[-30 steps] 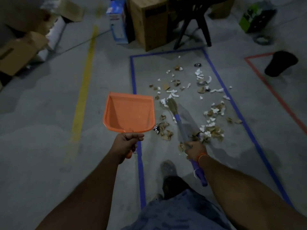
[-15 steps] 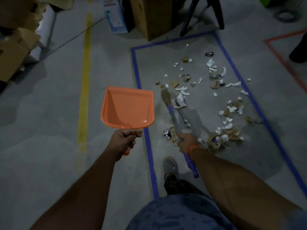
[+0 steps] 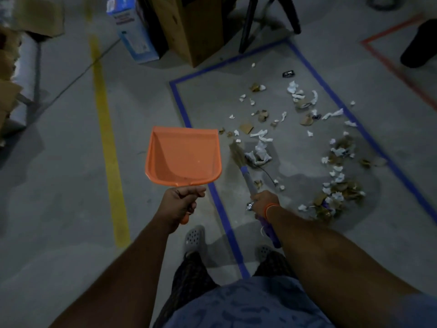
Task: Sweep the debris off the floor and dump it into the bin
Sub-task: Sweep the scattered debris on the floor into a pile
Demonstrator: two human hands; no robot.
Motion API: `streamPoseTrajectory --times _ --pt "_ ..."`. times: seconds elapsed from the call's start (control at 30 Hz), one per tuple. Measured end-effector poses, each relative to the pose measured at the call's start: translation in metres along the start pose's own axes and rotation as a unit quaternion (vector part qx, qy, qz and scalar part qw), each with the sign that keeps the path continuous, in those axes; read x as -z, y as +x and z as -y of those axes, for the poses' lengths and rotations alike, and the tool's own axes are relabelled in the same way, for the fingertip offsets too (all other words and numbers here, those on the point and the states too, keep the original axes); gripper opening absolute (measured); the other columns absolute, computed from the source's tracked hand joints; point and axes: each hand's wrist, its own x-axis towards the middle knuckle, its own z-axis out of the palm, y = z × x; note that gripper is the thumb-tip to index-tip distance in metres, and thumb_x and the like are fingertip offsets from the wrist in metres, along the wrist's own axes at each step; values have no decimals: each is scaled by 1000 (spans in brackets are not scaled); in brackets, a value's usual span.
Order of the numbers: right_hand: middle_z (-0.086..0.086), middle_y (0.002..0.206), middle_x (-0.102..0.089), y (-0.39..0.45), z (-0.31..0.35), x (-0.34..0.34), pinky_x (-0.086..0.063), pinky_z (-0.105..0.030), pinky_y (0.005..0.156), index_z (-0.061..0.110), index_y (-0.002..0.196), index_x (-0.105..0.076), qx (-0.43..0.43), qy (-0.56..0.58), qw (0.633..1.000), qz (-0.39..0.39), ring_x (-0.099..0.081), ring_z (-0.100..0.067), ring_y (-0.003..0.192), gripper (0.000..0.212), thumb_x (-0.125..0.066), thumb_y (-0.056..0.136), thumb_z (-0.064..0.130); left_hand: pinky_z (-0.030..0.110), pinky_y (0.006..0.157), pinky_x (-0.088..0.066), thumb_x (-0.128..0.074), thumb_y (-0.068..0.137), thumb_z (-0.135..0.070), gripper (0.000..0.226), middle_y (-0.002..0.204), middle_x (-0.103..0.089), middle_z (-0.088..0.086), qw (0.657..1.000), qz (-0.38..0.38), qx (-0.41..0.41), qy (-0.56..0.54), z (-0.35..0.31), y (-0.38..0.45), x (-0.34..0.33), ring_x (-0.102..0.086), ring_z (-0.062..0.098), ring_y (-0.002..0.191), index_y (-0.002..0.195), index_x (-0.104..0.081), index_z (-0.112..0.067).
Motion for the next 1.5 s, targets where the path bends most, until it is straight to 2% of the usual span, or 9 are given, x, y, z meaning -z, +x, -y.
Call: streamPoseTrajectory --times 0.13,0.33,0.43,0.83,0.9,1.07,1.17,1.3,1.5 --pt "-11 122 -65 -5 17 -39 -47 -12 53 14 127 -62 -57 34 998 -20 -66 -24 101 38 -60 89 14 22 47 -37 -46 92 15 38 86 -73 6 998 61 6 34 -16 36 46 -46 10 48 98 -76 -6" --pt "-16 107 -70 -20 28 -93 -58 -40 82 11 82 -61 -131 128 963 -196 -68 -35 95 23 -64 88 33 22 48 -35 -46 94 13 36 89 -71 9 987 141 14 72 -30 64 106 -46 12 52 99 -76 -7" --pt "-16 98 -72 -38 20 -110 -60 -43 76 6 97 -69 -171 160 940 -249 -70 -35 88 32 -67 83 36 23 50 -36 -48 95 10 32 93 -71 10 982 173 7 77 -26 66 120 -48 12 54 100 -76 -6" --pt "-9 118 -70 -161 -11 -234 -53 -35 95 24 126 -66 -96 80 977 -170 -67 -28 105 51 -64 77 11 19 46 -30 -50 97 6 29 70 -61 13 973 212 -3 88 18 -4 142 -41 15 48 96 -77 -5" --pt "-9 115 -71 -188 -16 -261 -57 -31 84 26 125 -67 -92 79 983 -136 -69 -27 96 49 -63 78 10 16 41 -30 -49 97 5 27 59 -60 6 969 221 4 108 26 -26 149 -40 12 43 98 -75 -3" --pt "-11 125 -63 -230 -49 -302 -58 -32 81 25 129 -63 -116 -29 990 -70 -65 -29 104 47 -59 84 13 18 42 -32 -48 97 9 29 83 -71 6 966 240 -7 94 44 -66 172 -42 12 50 97 -75 -2" --pt "-9 113 -68 -242 -61 -300 -57 -25 65 18 120 -69 -166 -9 981 -101 -66 -23 88 36 -63 85 20 18 40 -32 -48 98 7 27 76 -71 2 966 240 -8 93 51 -80 187 -42 9 45 102 -73 -1" --pt "-10 128 -64 -239 -55 -277 -47 -33 103 15 126 -66 -186 43 963 -188 -61 -28 117 39 -63 88 25 19 41 -33 -47 98 8 29 91 -71 10 969 226 -14 96 59 -86 209 -44 8 45 101 -74 -3" --pt "-10 130 -63 -232 -24 -264 -51 -36 99 19 128 -64 -157 72 954 -244 -63 -30 113 46 -64 82 15 18 43 -36 -45 98 10 29 92 -70 14 968 232 -23 88 53 -78 217 -45 7 45 103 -72 1"
